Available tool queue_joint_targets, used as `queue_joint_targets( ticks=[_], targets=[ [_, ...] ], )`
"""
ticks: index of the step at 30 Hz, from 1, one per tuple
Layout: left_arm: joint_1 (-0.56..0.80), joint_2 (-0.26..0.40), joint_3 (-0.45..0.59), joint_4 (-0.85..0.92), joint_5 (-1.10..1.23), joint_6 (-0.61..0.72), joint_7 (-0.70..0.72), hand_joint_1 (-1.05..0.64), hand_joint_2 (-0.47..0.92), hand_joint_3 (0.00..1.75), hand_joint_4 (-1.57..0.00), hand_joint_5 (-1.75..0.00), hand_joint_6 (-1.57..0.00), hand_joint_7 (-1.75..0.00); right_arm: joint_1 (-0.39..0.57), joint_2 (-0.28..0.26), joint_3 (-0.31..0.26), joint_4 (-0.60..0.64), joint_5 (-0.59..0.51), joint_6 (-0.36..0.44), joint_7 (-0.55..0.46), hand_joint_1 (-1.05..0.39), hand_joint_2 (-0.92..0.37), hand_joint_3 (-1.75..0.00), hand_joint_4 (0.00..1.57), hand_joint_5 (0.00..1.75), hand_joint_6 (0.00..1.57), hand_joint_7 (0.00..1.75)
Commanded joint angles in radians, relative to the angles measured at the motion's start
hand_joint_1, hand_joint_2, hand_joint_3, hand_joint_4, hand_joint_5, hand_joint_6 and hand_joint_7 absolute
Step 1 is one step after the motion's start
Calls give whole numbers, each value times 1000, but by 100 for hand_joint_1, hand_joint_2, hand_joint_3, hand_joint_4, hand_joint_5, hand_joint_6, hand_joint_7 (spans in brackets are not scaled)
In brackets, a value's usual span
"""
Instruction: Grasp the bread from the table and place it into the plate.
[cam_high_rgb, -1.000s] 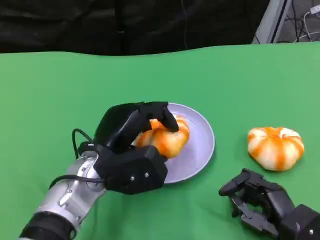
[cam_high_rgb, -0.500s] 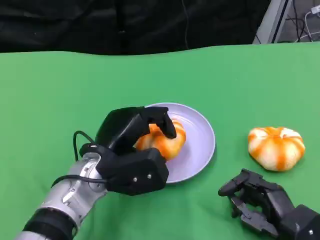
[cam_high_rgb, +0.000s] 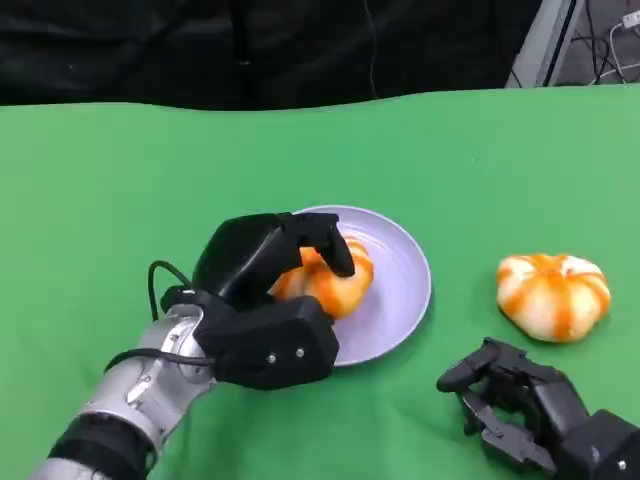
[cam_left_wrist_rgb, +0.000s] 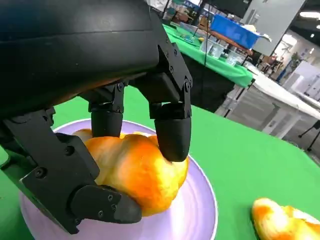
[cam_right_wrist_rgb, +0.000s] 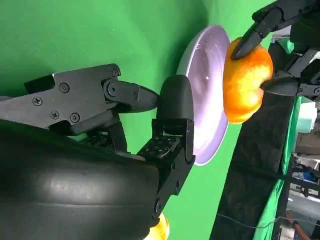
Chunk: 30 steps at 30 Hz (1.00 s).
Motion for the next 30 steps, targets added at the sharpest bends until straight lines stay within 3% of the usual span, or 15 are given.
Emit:
queue_joint_targets(
  ticks=[1, 7, 10, 19, 25, 26, 29, 30],
  targets=[
    [-49, 0, -12, 61, 7, -20, 28, -6, 77, 47, -66, -169, -85, -104, 7, -12, 3, 7, -19, -4, -12, -25, -92, -47, 69, 175, 74, 111],
    [-61, -1, -26, 99, 12, -32, 39, -6, 79, 44, -65, -169, -85, -103, 9, -10, 1, 6, -23, -5, -16, -25, -92, -46, 69, 175, 74, 110],
    [-74, 1, -40, 150, 21, -45, 42, -6, 83, 31, -69, -155, -92, -82, 8, -9, 2, 2, -25, 1, -20, -25, -92, -47, 67, 175, 74, 111],
    [-79, 0, -46, 170, 17, -44, 41, -7, 89, 17, -69, -155, -97, -70, 9, -11, 1, 4, -21, -1, -15, -25, -92, -49, 66, 175, 73, 113],
    [-75, 5, -46, 169, 14, -42, 32, -7, 92, 11, -74, -140, -102, -57, 11, -7, 1, 1, -18, 2, -10, -24, -92, -49, 66, 175, 73, 113],
    [-74, 5, -45, 171, 11, -45, 30, -8, 92, 10, -74, -135, -101, -54, 14, -6, 1, -3, -18, 5, -12, -24, -92, -49, 66, 175, 73, 113],
    [-73, 5, -42, 173, 3, -48, 14, -13, 92, 4, -81, -97, -107, -23, 18, -5, 1, -11, -20, 9, -17, -24, -92, -48, 67, 175, 73, 113],
    [-73, 5, -42, 172, 0, -46, 4, -19, 92, 3, -88, -63, -103, -14, 19, -6, 2, -13, -22, 9, -18, -24, -92, -48, 67, 175, 73, 113]
  ],
)
